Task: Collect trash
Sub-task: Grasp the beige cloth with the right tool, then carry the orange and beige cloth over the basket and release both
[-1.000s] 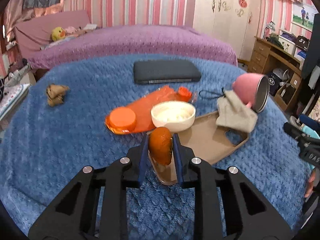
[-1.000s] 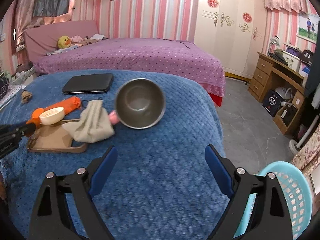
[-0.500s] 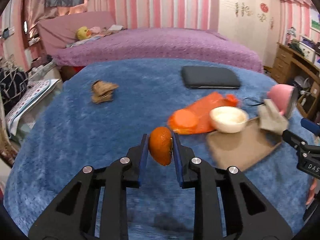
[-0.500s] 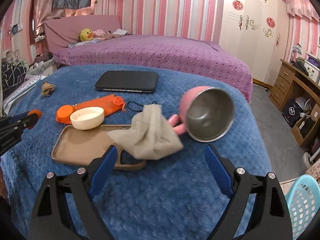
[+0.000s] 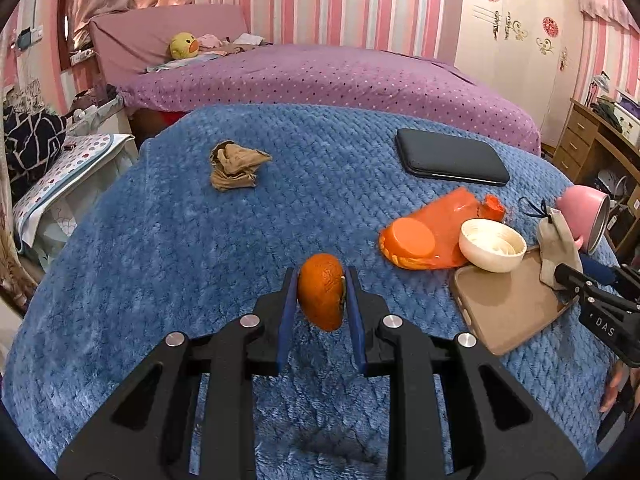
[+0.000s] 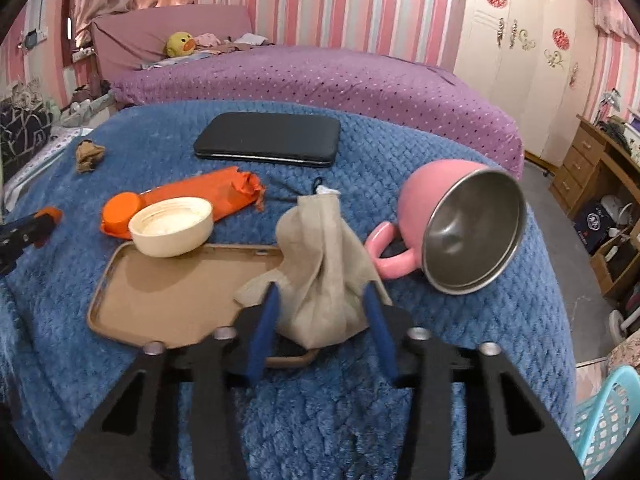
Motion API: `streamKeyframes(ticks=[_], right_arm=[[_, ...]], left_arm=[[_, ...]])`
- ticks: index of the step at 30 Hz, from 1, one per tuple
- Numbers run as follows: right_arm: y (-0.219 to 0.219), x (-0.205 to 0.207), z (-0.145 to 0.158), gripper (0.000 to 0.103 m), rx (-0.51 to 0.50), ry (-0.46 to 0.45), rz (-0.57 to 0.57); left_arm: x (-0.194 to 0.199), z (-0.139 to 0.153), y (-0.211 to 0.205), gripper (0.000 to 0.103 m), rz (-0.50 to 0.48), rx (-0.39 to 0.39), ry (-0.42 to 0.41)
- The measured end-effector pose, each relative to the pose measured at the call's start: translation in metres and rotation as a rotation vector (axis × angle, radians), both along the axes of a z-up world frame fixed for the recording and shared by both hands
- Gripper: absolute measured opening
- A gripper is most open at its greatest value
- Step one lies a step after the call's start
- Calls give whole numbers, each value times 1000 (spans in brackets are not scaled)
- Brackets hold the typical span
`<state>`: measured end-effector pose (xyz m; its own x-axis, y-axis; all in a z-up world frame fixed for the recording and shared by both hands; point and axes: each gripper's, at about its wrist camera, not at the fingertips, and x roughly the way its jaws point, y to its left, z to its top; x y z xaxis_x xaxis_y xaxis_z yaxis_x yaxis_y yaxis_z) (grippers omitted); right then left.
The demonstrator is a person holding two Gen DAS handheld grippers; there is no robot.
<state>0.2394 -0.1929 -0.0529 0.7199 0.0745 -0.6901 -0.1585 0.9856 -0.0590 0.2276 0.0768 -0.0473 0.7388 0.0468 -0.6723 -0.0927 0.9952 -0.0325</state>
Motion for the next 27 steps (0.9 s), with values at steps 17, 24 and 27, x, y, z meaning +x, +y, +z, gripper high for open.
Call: streamKeyframes(ticks=[17,24,27], right_arm=[[-33,-54,27,17,2,-88,5],[-55,-81,42,17,2,-120,-22],[-66,-95,48,17,-1,-135,-38]], left_arm=[[-36,36,-23,23,-41,-2,-97],[-58,50,-50,23,-90,6,-132],[-69,58,-64,23,-116,4,-153]])
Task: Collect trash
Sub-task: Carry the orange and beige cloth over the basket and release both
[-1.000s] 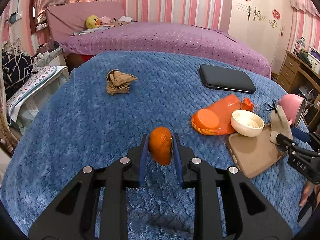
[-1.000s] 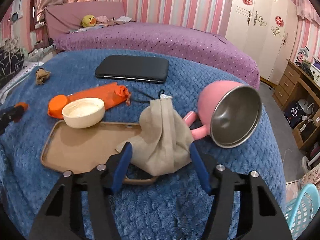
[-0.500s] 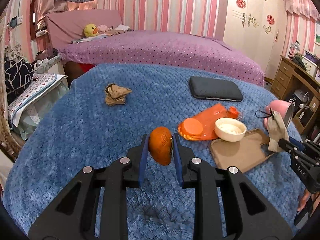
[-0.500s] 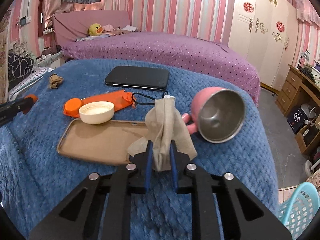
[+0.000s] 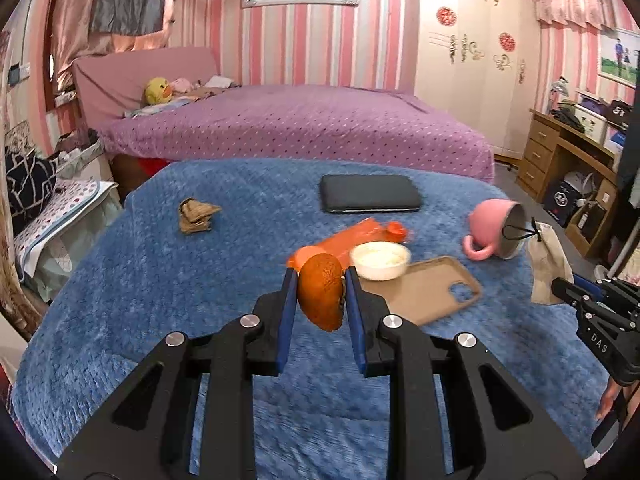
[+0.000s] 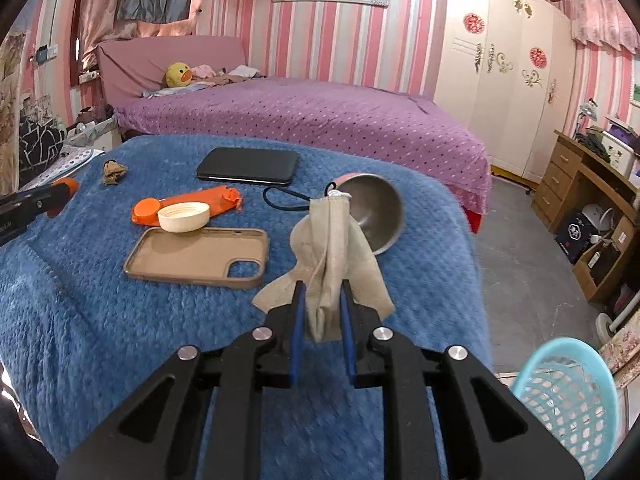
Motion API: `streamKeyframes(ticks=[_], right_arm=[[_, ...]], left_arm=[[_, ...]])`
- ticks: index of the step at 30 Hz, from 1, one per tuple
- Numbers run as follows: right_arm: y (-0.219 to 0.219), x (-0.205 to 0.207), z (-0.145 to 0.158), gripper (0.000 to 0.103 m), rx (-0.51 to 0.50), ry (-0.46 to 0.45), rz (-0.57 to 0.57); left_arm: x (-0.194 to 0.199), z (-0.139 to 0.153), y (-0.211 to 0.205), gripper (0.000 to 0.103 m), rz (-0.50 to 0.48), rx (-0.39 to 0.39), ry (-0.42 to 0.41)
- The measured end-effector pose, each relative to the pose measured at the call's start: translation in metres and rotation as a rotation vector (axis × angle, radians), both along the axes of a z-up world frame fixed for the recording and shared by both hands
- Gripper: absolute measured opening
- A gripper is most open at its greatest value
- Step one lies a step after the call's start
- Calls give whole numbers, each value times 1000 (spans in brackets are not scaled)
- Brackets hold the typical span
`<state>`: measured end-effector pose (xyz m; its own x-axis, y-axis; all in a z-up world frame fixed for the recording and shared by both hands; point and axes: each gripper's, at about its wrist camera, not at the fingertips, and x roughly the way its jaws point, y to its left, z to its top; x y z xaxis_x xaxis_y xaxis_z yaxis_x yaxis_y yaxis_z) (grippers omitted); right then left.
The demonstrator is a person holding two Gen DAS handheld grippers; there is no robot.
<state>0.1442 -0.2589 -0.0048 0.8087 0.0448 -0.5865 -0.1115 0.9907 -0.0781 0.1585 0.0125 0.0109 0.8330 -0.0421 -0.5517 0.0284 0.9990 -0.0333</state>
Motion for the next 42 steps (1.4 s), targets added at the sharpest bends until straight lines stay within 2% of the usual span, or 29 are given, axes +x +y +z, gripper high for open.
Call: streamKeyframes(ticks=[5,7,11,16,33,38,42], right_arm=[[-26,-25,5,17,16,-13,-39],[-35,-34,7,17,20,-18,-52],[-56,-51,12,17,21,-30,-84],[-79,-64,11,17,28,-37,-120],[-181,-94,2,17,62,-38,-277],[-205,-98,-7,17,53,-17,-324],[-225,-100,-13,17,44,-4,-361]], left_arm=[[-18,6,-28,23,-49,10,-27],[-24,5,-41,23,-66,20,-25],[-34,1,-58,23,-95,-13,-6],[-44,-2,-82,23,-120,-2,-9],[-34,-19,-136,23,-156,9,37],[-32,-21,-160,23,-177,38,28],[-32,-22,-181,23,-205,20,30]])
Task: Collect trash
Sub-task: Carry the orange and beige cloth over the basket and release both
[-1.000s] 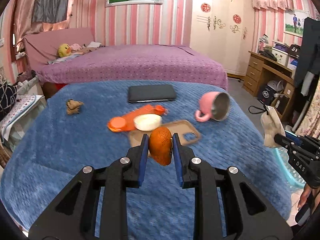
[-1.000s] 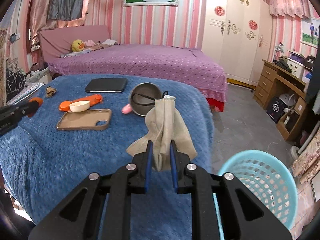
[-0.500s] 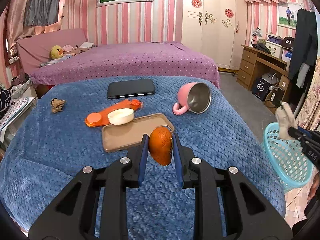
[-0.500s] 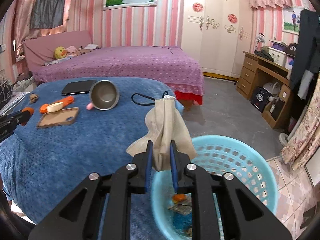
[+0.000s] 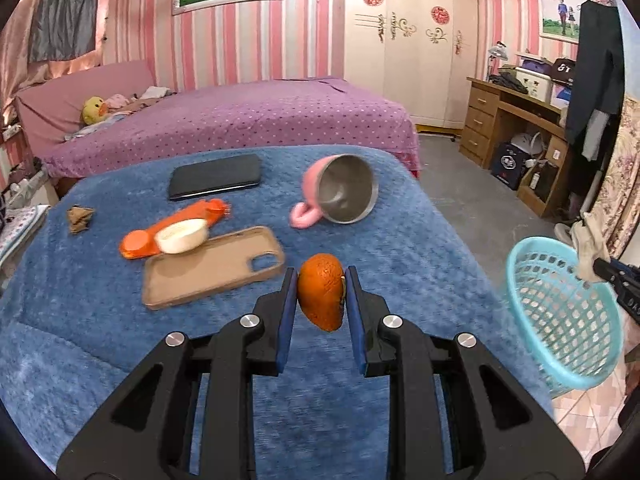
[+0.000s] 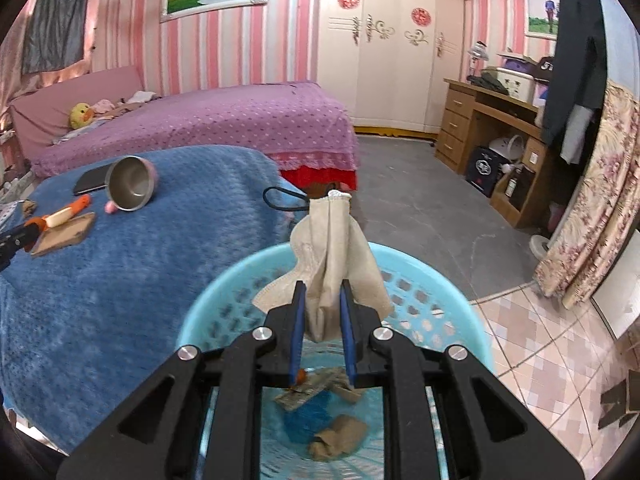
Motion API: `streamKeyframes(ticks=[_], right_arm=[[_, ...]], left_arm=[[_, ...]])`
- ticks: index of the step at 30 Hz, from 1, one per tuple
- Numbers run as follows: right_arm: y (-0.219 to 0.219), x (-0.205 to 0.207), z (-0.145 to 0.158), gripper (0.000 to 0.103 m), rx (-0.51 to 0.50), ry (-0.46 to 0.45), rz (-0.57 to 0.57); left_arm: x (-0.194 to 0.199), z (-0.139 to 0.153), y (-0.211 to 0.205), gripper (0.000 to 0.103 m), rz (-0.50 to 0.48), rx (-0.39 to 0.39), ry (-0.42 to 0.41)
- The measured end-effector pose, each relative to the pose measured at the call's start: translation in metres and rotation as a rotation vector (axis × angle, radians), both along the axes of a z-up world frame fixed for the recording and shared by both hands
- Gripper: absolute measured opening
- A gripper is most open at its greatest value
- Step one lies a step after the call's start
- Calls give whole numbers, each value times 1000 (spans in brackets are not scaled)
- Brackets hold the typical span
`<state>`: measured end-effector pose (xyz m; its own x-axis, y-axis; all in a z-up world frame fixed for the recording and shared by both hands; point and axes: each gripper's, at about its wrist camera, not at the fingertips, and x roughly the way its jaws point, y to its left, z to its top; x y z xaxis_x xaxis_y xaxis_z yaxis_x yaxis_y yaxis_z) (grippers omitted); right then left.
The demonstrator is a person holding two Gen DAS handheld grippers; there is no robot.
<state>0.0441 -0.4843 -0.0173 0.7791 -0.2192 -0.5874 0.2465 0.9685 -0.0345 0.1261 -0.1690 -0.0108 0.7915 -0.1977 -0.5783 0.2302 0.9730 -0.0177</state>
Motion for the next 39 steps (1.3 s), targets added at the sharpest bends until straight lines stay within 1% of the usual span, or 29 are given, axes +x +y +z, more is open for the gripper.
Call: streamKeyframes(ticks=[4,8,14,19,22,26,31,35,36,37,38,39], right_arm=[[-17,-3,-1,17,-14,7,-29],[-32,-6,-5,17,-34,20,-45],[-55,-13,-7,17,-6,15,-62],[-67,-18,-8,17,-4,16,-78],[-76,-21,-11,17,10,17,-92],[-85,-24,-14,17,32,17,-106],[-88,-25,-16,17,44,16,-103],[-87,-24,-19,17,53,22,-95],[-88,-23,-20,17,54,24,-93],[-87,-23,-20,17,54,26,-92],[-86,-23,-20,17,55,28,-95],[-86,-23,-21,17,58,28,-99]], left_arm=[[-2,-3,-27,23,-47,-15,8],[-7,-4,-55,23,-99,-24,-6],[-12,-6,-94,23,-170,-54,-11],[-15,-11,-137,23,-243,-46,16],[-20,-17,-162,23,-271,-16,12],[-23,-23,-186,23,-295,15,15],[-16,-23,-203,24,-302,2,26],[-8,-25,-210,26,-306,12,20],[-6,-25,-210,31,-306,13,21],[-4,-26,-211,41,-310,15,30],[-2,-27,-210,47,-310,16,35],[1,-28,-209,59,-303,19,34]])
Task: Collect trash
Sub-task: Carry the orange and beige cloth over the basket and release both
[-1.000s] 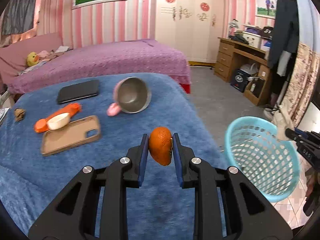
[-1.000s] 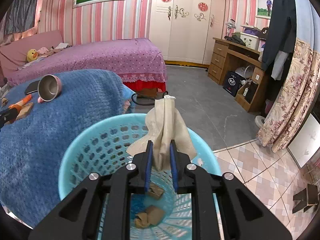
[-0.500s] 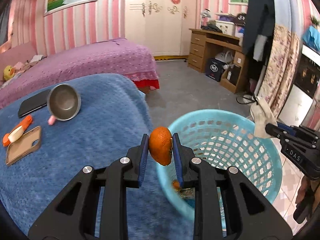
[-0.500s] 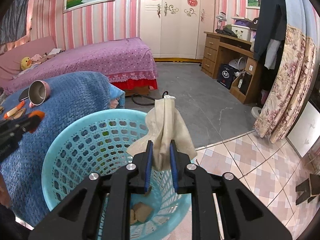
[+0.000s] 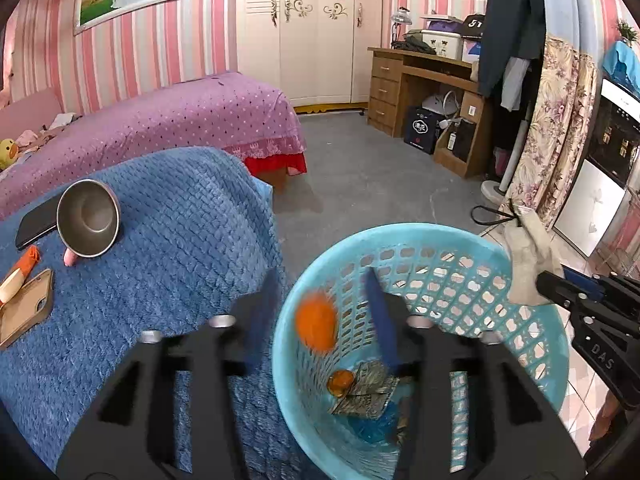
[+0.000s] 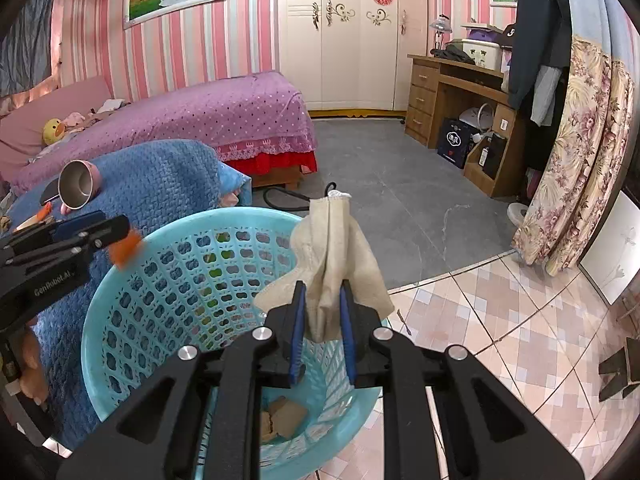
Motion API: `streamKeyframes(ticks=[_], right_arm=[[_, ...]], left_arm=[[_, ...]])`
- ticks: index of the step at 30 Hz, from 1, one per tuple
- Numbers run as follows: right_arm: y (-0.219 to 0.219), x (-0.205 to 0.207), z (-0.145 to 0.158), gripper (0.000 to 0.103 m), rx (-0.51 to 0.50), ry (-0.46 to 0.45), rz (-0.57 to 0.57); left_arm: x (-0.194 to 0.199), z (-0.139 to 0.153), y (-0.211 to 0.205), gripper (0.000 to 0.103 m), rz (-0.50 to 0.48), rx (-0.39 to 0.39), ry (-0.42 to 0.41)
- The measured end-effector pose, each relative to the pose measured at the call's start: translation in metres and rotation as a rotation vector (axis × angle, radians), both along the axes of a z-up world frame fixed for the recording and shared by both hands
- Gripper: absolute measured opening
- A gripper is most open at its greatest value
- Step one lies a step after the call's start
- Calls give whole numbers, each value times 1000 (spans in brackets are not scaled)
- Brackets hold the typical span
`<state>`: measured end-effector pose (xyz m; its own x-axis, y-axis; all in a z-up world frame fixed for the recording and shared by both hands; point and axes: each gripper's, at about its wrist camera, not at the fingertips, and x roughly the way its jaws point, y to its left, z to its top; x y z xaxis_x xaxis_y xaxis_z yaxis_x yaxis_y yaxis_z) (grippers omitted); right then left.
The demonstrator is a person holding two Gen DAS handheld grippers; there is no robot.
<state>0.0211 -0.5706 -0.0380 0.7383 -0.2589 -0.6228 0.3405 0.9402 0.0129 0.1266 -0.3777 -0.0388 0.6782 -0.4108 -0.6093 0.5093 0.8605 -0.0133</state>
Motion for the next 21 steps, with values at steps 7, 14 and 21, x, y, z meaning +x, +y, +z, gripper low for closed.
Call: streamKeyframes(ticks=[7,14,21], right_arm=[[2,2,-3,17,8,6,-2],[4,6,-3,20,5,5,2],[18,15,-6,24,-9,18,22]], left_arm=[[5,4,16,89,50,15,-45],[7,12,46,95,93,-9,-48],[-1,17,74,97,126,9,-84]])
